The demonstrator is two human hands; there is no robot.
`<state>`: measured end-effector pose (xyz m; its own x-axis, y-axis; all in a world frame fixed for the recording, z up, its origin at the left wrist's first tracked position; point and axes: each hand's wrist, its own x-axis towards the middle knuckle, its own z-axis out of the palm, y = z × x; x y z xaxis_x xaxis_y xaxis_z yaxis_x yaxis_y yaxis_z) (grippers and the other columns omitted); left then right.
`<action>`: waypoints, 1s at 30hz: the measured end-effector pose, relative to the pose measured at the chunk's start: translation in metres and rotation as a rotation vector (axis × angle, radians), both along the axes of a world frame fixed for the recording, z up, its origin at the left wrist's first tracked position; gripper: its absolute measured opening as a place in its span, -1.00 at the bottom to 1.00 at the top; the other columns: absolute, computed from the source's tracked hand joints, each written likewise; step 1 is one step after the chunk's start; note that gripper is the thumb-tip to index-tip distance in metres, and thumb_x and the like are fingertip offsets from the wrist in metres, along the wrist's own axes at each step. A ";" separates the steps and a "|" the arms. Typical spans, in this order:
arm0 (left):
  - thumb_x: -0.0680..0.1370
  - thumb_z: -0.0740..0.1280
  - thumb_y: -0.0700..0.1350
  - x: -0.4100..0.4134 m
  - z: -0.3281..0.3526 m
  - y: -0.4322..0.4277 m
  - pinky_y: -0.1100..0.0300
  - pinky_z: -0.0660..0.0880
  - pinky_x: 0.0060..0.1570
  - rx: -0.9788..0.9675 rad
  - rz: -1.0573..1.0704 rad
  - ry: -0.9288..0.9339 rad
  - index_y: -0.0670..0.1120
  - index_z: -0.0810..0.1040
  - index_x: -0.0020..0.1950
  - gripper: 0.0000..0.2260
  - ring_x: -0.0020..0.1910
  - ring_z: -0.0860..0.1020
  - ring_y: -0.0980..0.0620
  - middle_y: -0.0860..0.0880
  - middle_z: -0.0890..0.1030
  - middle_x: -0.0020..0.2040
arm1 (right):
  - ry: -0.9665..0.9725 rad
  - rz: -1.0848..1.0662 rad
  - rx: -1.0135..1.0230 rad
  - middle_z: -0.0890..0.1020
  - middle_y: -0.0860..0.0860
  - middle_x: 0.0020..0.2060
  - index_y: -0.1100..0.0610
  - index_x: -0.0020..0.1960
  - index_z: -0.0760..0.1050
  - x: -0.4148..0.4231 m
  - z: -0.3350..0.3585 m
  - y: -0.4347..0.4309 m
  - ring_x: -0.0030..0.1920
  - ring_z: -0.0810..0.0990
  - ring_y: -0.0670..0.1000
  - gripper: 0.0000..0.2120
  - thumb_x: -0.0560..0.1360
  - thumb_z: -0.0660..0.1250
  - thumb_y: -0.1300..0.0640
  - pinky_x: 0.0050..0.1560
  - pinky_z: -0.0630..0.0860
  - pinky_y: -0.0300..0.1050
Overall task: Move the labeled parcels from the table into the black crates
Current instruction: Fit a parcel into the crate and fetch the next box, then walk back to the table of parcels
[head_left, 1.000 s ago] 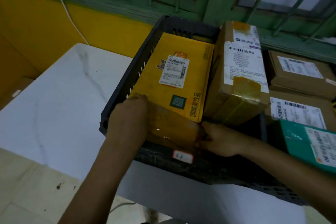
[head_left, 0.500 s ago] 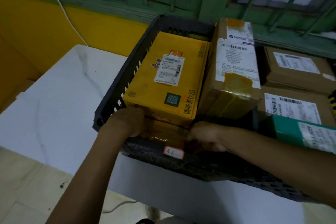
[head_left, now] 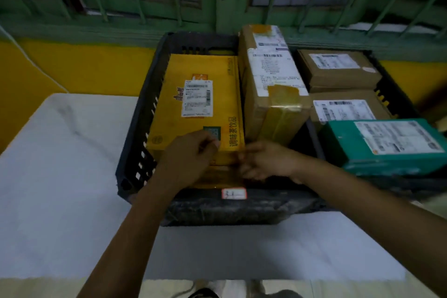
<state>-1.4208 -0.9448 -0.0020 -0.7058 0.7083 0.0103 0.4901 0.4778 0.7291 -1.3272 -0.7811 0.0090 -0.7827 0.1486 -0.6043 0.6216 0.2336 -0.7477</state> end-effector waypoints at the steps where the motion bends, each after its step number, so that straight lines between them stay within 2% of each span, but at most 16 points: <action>1: 0.61 0.22 -0.04 0.003 0.004 0.005 0.20 0.44 -0.11 0.083 -0.007 -0.064 0.04 0.54 -0.12 -0.85 -0.14 0.56 0.09 0.09 0.61 -0.18 | 0.080 -0.106 -0.065 0.65 0.12 -0.14 0.20 0.18 0.50 0.008 0.009 -0.001 -0.22 0.65 -0.09 -0.81 0.63 0.18 0.21 -0.19 0.58 -0.32; 3: 0.61 0.22 -0.07 0.013 0.014 0.016 0.27 0.52 -0.11 0.279 -0.021 -0.254 0.04 0.56 -0.11 -0.84 -0.14 0.61 0.15 0.10 0.66 -0.14 | 0.268 -0.313 -0.134 0.70 0.10 -0.06 0.19 0.18 0.53 0.029 0.025 -0.001 -0.09 0.69 -0.01 -0.79 0.62 0.20 0.19 -0.03 0.60 -0.20; 5: 0.62 0.21 -0.11 0.028 0.026 0.032 0.36 0.55 -0.14 0.418 -0.050 -0.437 0.03 0.58 -0.07 -0.83 -0.16 0.64 0.19 0.14 0.68 -0.17 | 0.412 -0.494 -0.171 0.71 0.11 -0.05 0.15 0.13 0.57 0.057 0.039 -0.001 -0.03 0.69 0.03 -0.80 0.62 0.20 0.17 0.04 0.61 -0.14; 9: 0.65 0.16 -0.11 0.077 0.044 0.068 0.40 0.55 -0.10 0.475 -0.239 -0.596 0.05 0.57 0.05 -0.81 -0.05 0.64 0.21 0.16 0.68 -0.05 | 0.575 -0.872 -0.195 0.72 0.12 -0.06 0.14 0.08 0.59 0.126 0.048 -0.001 0.00 0.70 0.06 -0.80 0.62 0.19 0.16 0.00 0.63 -0.14; 13: 0.65 0.14 -0.05 0.136 0.048 0.104 0.31 0.53 0.05 0.429 -0.415 -0.667 0.10 0.52 0.12 -0.82 0.08 0.59 0.24 0.20 0.62 0.08 | 0.674 -1.162 -0.105 0.72 0.07 -0.05 0.10 0.03 0.60 0.203 0.045 0.002 -0.01 0.69 0.00 -0.77 0.61 0.19 0.06 -0.07 0.58 -0.21; 19: 0.67 0.04 -0.03 0.262 0.045 0.162 0.23 0.32 0.28 0.340 -0.620 -0.827 0.06 0.38 0.35 -0.72 0.29 0.41 0.19 0.14 0.45 0.28 | 0.809 -1.537 0.070 0.65 0.01 0.13 0.06 0.15 0.55 0.352 0.038 0.000 0.16 0.61 -0.09 -0.69 0.63 0.11 -0.06 0.21 0.49 -0.10; 22: 0.68 -0.03 0.01 0.349 0.040 0.188 0.24 0.26 0.30 0.290 -0.739 -0.894 -0.03 0.34 0.43 -0.63 0.29 0.37 0.21 0.14 0.43 0.27 | 0.866 -1.741 0.195 0.57 -0.04 0.24 0.10 0.35 0.44 0.442 0.034 -0.014 0.24 0.54 -0.13 -0.58 0.64 0.06 -0.10 0.26 0.43 -0.13; 26: 0.68 -0.10 0.02 0.483 0.030 0.215 0.21 0.17 0.34 0.201 -0.928 -0.935 -0.03 0.31 0.45 -0.60 0.36 0.31 0.18 0.11 0.40 0.34 | 0.925 -1.993 0.316 0.51 -0.01 0.33 0.12 0.41 0.38 0.575 0.028 -0.039 0.29 0.49 -0.10 -0.55 0.65 0.03 -0.08 0.35 0.36 -0.09; 30: 0.68 -0.10 0.00 0.620 0.020 0.227 0.25 0.15 0.31 0.111 -1.058 -0.987 -0.06 0.28 0.48 -0.58 0.43 0.27 0.15 0.06 0.34 0.46 | 0.980 -2.093 0.331 0.41 -0.04 0.41 0.11 0.49 0.27 0.700 0.025 -0.065 0.37 0.39 -0.11 -0.50 0.65 -0.05 -0.10 0.40 0.25 -0.11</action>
